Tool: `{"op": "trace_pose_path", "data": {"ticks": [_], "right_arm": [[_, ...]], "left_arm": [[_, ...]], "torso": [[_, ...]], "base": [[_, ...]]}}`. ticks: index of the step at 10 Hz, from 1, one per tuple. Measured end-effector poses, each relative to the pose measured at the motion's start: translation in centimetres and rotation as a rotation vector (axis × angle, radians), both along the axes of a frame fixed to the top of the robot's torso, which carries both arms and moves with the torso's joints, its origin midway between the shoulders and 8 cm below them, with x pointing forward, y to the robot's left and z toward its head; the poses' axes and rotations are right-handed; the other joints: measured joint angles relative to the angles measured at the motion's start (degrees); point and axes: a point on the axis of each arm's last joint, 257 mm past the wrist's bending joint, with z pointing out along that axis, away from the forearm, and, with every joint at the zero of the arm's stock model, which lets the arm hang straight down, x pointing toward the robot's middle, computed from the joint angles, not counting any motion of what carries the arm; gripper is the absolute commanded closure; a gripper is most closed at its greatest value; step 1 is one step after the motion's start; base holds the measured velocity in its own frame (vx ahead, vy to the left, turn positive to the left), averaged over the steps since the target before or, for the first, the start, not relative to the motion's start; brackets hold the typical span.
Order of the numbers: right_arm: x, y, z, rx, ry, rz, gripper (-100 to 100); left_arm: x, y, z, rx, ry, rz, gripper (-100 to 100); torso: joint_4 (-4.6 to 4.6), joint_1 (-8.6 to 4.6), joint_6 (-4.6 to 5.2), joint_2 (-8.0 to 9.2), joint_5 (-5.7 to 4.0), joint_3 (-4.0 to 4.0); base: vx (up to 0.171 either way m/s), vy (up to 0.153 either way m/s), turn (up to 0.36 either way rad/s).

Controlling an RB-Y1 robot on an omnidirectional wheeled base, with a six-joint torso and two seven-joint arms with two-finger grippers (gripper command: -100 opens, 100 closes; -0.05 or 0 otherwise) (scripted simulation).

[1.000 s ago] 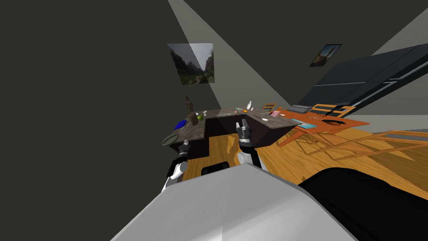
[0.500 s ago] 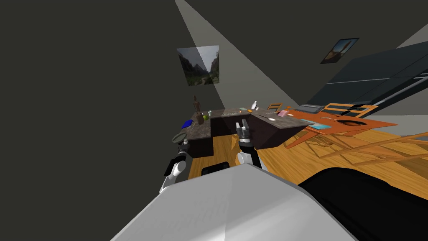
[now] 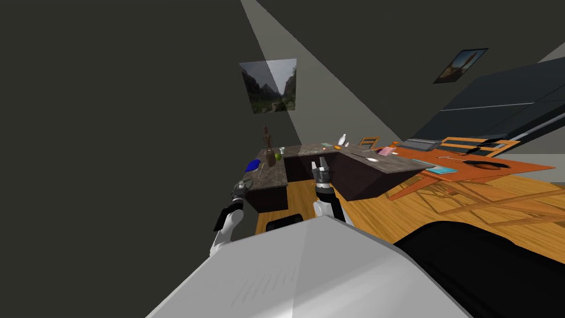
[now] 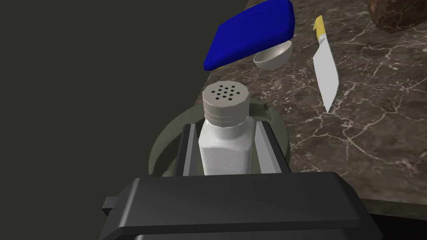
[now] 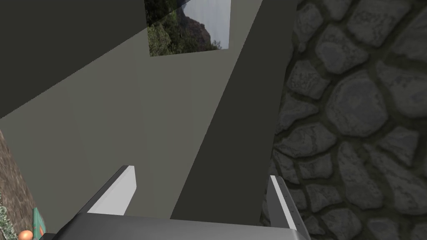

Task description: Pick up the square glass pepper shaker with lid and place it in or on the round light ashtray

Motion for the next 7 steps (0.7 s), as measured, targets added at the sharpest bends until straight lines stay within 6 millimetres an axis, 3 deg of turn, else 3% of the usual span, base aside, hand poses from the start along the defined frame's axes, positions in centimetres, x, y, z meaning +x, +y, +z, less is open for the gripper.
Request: {"op": "trace_pose_path", "data": {"ticks": [3,4,7], "right_arm": [[0.00,0.01,0.00,0.000,0.000,0.000,0],[0.00,0.01,0.01,0.000,0.000,0.000,0],[0.01,0.02,0.01,0.001,0.000,0.000,0]], "left_arm": [[0.19,0.66,1.35,-0.047,-0.046,0.052,100],[0.22,0.68,1.47,-0.048,-0.049,0.053,-100],[0.23,0.68,1.47,-0.048,-0.049,0.053,-100]], "torso": [[0.03,-0.54,0.03,0.15,-0.05,0.08],[0.05,-0.67,0.02,0.41,-0.07,0.21],[0.13,-0.79,0.02,0.73,-0.10,0.41]], "base": [[0.117,0.054,-0.019],[0.013,0.005,0.001],[0.002,0.001,0.000]]}}
